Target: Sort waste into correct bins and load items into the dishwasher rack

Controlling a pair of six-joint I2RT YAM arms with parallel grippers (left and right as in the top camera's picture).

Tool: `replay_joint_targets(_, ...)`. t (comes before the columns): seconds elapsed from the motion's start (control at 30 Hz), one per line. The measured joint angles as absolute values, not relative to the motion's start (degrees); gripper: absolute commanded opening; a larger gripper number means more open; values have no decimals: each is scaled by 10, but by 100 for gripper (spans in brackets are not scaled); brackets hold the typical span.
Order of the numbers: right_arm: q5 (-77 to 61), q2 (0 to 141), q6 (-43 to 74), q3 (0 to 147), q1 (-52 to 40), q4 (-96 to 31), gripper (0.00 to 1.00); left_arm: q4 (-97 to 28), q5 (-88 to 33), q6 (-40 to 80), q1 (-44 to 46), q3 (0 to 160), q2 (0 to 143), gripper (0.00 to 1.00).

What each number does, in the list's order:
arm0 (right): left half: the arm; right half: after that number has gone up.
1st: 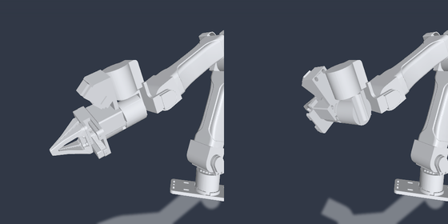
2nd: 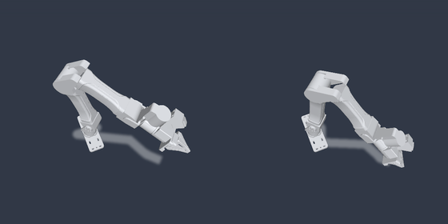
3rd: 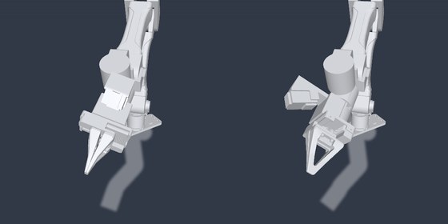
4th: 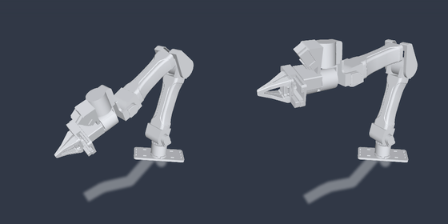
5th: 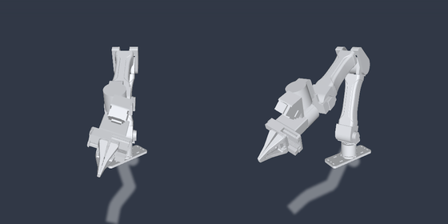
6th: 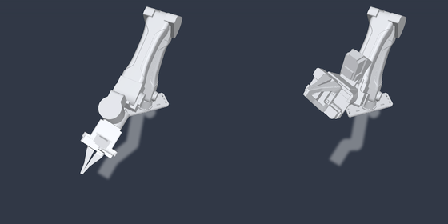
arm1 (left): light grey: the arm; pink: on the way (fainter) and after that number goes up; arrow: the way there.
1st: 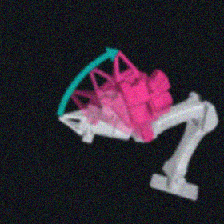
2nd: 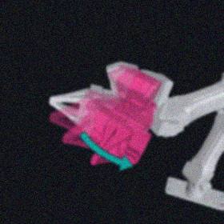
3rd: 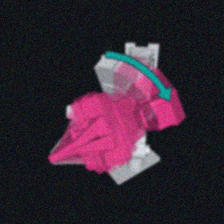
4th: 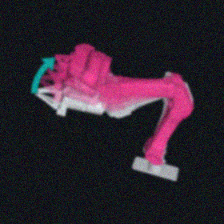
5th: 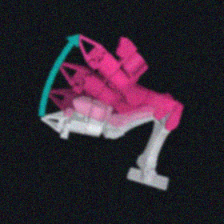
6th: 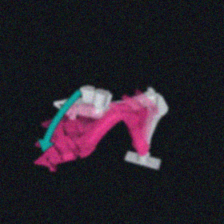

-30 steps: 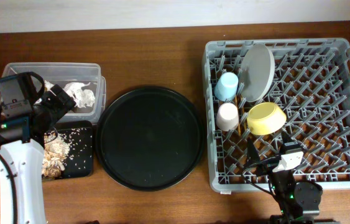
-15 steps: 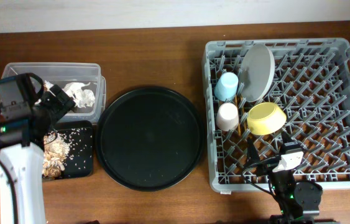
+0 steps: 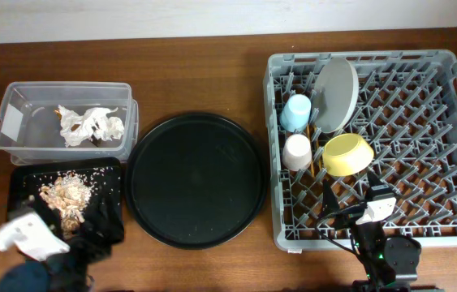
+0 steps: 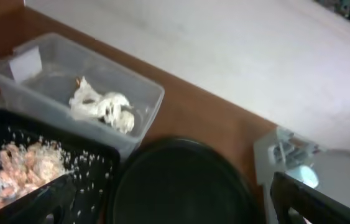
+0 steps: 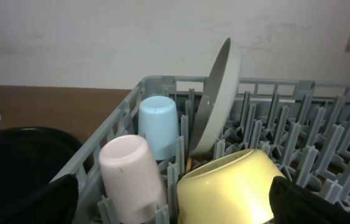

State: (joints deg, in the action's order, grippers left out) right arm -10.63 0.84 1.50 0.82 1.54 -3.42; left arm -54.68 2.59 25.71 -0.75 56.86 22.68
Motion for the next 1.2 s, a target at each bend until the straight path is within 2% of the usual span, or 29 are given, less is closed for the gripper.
replay_joint_targets(0.13, -107, 8, 15, 8, 16, -34, 98, -446, 14, 258, -8, 383, 108, 99)
replay_joint_targets(0.27, -106, 8, 15, 8, 16, -34, 98, -227, -9, 258, -8, 234, 30, 99)
replay_joint_targets(0.4, -107, 8, 15, 8, 16, -34, 99, -7, -27, 258, -8, 139, 11, 99)
replay_joint_targets(0.5, -107, 8, 15, 8, 16, -34, 98, 99, -32, 258, -8, 80, 8, 99)
replay_joint_targets(0.77, -107, 8, 15, 8, 16, -34, 98, 115, -32, 255, -8, 20, 8, 99)
replay_joint_targets(0.9, -107, 8, 15, 8, 16, -34, 98, 71, -30, 237, -49, 10, 15, 99)
replay_joint_targets(1.1, -107, 8, 15, 8, 16, -34, 98, -42, 8, 175, 3, 7, 6, 99)
replay_joint_targets(1.2, -107, 8, 15, 8, 16, -34, 98, -43, 28, 115, 16, 6, 7, 99)
